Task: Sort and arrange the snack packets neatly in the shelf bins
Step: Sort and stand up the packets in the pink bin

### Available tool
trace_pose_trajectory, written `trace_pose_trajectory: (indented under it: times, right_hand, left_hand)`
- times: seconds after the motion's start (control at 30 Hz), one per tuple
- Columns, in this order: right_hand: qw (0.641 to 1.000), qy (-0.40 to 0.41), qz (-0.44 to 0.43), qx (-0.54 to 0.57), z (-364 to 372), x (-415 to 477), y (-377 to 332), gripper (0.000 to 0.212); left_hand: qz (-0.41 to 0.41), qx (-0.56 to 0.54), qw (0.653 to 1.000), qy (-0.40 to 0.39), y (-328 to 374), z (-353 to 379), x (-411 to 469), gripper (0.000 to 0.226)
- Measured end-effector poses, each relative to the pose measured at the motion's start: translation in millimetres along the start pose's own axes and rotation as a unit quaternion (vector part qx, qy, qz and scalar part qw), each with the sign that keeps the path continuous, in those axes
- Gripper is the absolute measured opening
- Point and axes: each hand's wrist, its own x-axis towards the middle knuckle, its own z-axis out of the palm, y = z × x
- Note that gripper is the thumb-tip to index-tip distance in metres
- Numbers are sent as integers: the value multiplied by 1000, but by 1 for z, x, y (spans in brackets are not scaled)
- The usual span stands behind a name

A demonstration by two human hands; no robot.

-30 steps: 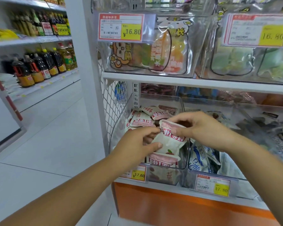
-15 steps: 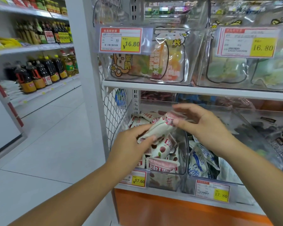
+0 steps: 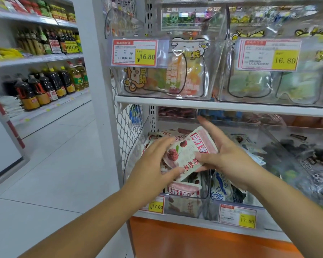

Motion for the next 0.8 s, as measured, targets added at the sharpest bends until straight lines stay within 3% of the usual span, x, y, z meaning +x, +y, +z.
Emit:
trace_pose_trajectory:
  times: [0.07, 0.17, 0.3, 0.4, 0.53, 0.57, 0.7, 0.8]
  right_hand:
    - [1000, -10, -6, -22, -1, 0, 0, 74]
    - [990, 0, -24, -136, 2, -2, -6, 42]
    - [920, 0, -65, -386, -13, -1, -25, 26]
    - [881, -116, -29, -458, -3, 4, -26, 18]
    - [766, -261, 2, -588, 26, 22, -6, 29]
    - [751, -291, 27, -592, 26, 28, -9, 32]
    - [807, -316, 94, -490, 7, 49, -33, 19]
    - [788, -322, 79, -519, 6, 58, -26, 12]
  left_hand:
    - [-43, -69, 997, -9, -1, 1, 2, 69]
    - [-60, -106, 992, -16, -3, -2, 4, 49]
    - [-62, -66, 996, -28, -13, -15, 7, 50]
    - [-54, -28, 994, -94, -20, -20, -1, 58]
    - [-55, -12, 990, -131, -20, -19, -12, 61]
    - [-58, -10, 989, -133, -19, -18, -14, 61]
    - [-65, -24, 990, -124, -18, -16, -14, 59]
    - [-60, 12, 987, -146, -14, -16, -9, 47]
